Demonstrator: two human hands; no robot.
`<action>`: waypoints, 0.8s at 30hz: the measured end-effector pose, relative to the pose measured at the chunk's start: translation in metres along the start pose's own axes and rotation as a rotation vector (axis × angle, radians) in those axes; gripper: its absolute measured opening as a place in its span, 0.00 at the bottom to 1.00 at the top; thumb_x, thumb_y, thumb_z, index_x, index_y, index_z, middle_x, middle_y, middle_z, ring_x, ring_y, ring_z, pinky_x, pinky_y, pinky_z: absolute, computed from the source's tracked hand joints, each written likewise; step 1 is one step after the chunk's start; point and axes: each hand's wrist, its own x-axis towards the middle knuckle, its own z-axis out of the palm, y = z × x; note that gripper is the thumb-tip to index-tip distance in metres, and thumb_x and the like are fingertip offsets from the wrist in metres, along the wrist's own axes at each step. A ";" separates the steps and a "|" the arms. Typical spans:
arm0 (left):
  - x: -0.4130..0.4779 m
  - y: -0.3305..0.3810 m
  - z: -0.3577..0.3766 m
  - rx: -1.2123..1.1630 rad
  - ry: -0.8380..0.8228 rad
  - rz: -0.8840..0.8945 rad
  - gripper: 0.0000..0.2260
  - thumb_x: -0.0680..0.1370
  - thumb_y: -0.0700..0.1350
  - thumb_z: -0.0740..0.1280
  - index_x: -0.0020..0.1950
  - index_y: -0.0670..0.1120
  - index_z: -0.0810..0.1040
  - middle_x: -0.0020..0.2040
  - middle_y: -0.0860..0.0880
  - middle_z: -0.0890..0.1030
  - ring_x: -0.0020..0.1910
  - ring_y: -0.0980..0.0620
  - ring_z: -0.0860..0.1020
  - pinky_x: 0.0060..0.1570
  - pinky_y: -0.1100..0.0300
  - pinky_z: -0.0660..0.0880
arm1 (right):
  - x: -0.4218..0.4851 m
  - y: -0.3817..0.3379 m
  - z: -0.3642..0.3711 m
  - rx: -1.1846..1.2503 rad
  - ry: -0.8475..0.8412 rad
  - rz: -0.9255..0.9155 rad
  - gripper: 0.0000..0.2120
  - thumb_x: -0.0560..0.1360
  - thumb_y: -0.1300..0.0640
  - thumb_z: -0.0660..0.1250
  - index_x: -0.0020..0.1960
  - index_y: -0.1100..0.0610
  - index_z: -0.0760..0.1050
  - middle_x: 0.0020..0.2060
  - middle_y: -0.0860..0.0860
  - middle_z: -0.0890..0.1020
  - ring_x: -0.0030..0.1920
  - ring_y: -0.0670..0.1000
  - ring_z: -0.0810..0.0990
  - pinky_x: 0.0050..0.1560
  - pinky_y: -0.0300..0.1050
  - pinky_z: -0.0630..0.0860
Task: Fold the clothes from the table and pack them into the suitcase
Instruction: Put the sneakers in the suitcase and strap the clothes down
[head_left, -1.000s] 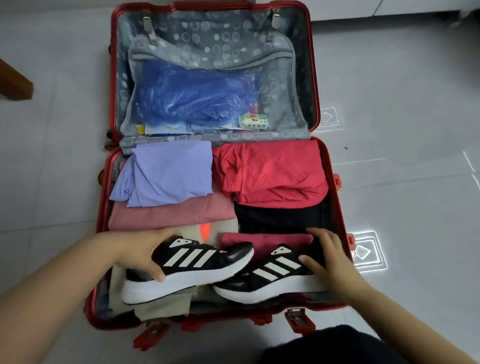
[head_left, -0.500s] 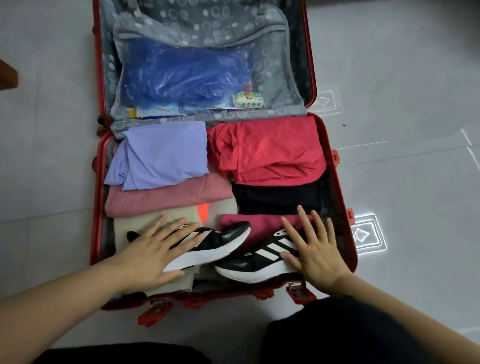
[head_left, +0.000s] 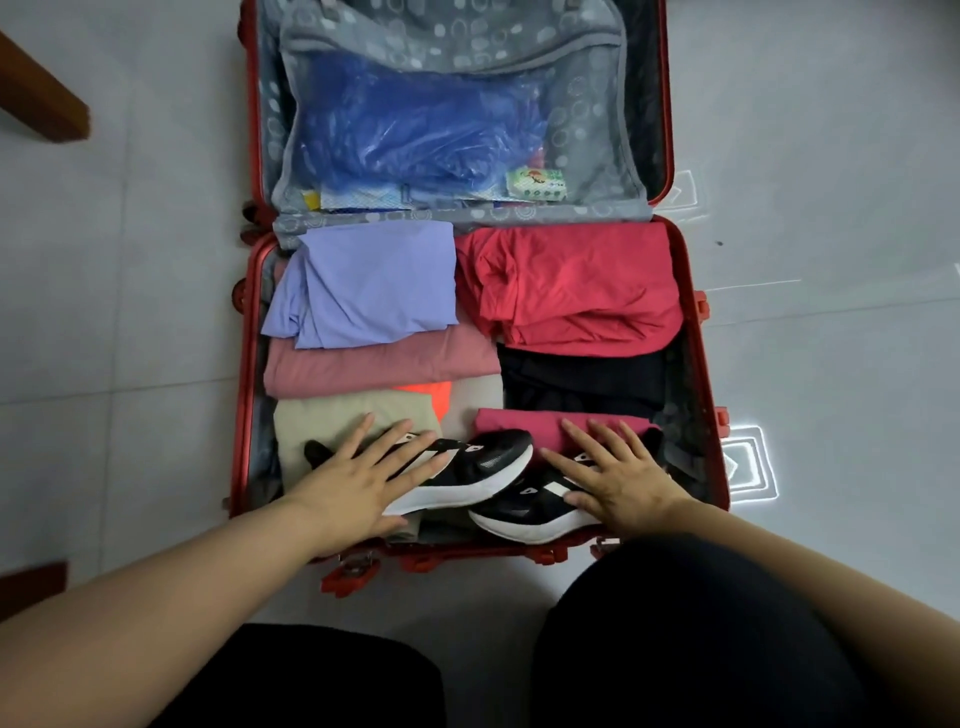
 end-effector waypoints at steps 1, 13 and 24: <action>0.000 0.000 0.000 -0.014 0.014 -0.001 0.36 0.73 0.63 0.50 0.78 0.48 0.48 0.75 0.46 0.56 0.76 0.43 0.47 0.70 0.40 0.47 | 0.000 0.001 -0.002 0.011 0.000 -0.002 0.27 0.80 0.38 0.35 0.77 0.44 0.40 0.64 0.53 0.77 0.57 0.58 0.80 0.56 0.58 0.74; 0.084 0.028 -0.055 -0.279 0.130 -0.180 0.28 0.80 0.61 0.43 0.72 0.47 0.63 0.60 0.47 0.79 0.59 0.47 0.78 0.68 0.43 0.44 | -0.044 0.056 -0.008 0.424 0.439 0.368 0.20 0.77 0.46 0.55 0.55 0.58 0.77 0.54 0.54 0.78 0.54 0.57 0.76 0.58 0.49 0.69; 0.143 0.078 -0.099 -0.505 -0.021 -0.231 0.28 0.82 0.55 0.51 0.77 0.52 0.42 0.76 0.52 0.58 0.75 0.54 0.52 0.70 0.46 0.32 | -0.074 0.101 0.001 0.255 0.463 0.343 0.08 0.69 0.56 0.72 0.48 0.56 0.81 0.44 0.51 0.83 0.46 0.59 0.80 0.58 0.56 0.68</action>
